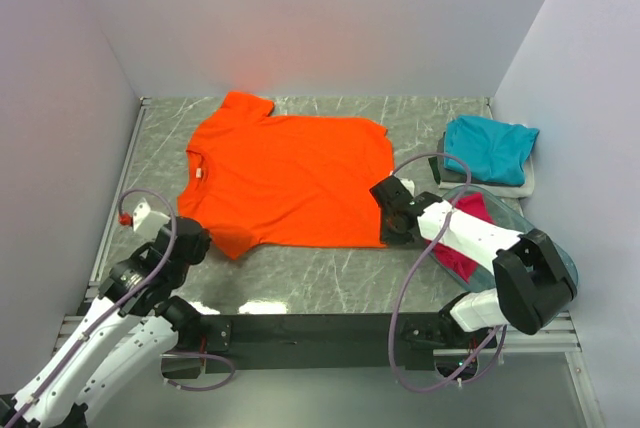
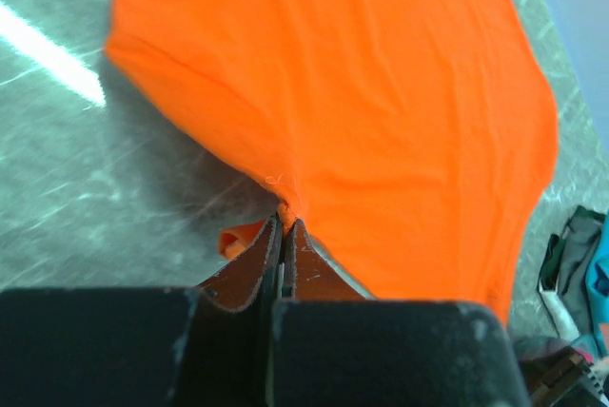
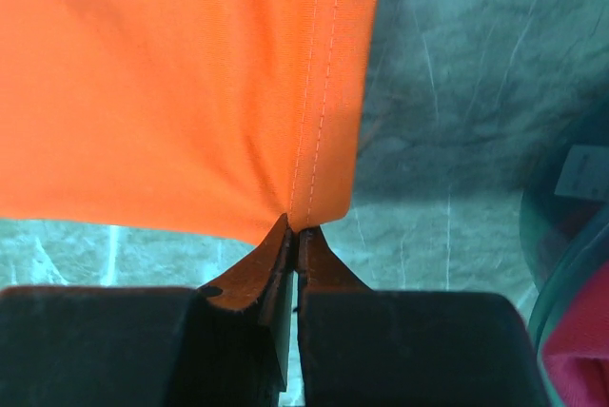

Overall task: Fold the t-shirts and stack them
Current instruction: Flatten the tshirt out, then fold the tshirt

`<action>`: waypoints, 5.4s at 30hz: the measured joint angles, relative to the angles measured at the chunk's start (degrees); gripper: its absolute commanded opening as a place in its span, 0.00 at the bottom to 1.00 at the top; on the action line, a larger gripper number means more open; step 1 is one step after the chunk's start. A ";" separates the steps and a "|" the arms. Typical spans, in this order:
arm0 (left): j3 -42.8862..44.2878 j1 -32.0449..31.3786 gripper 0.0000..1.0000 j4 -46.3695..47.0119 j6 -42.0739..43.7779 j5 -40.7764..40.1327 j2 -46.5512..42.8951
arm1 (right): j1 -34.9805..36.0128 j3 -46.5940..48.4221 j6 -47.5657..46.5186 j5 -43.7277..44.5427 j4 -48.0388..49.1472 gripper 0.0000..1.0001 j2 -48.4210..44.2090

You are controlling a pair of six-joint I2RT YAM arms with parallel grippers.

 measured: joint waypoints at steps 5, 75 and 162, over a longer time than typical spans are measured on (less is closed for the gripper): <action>0.87 0.42 0.01 7.32 6.60 2.05 9.09 | 0.00 1.40 -1.07 -0.57 -1.70 0.00 1.90; 35.89 29.97 0.01 40.19 42.23 25.51 70.55 | -15.93 52.04 -20.65 -9.22 -13.11 0.00 39.28; 14.60 33.27 0.01 28.57 35.52 9.33 66.40 | -18.86 33.18 -20.44 -10.27 -4.20 0.33 32.30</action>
